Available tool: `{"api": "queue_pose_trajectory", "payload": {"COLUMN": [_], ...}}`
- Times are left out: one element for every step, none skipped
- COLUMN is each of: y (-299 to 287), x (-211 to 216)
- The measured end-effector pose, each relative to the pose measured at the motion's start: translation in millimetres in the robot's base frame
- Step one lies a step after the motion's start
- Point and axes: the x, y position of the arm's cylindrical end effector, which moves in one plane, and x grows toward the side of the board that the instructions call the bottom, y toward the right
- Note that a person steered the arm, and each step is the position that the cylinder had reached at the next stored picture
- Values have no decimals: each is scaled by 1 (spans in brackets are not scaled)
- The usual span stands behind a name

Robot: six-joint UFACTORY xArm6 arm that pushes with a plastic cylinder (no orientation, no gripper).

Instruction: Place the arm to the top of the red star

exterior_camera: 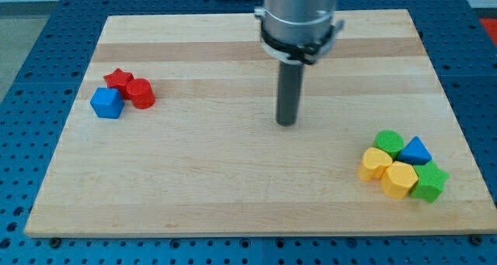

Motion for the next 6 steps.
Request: {"api": "queue_pose_trajectory", "payload": {"y": [-40, -87, -135, -188, -244, -283], "x": [-42, -80, -112, -127, -128, -127]}}
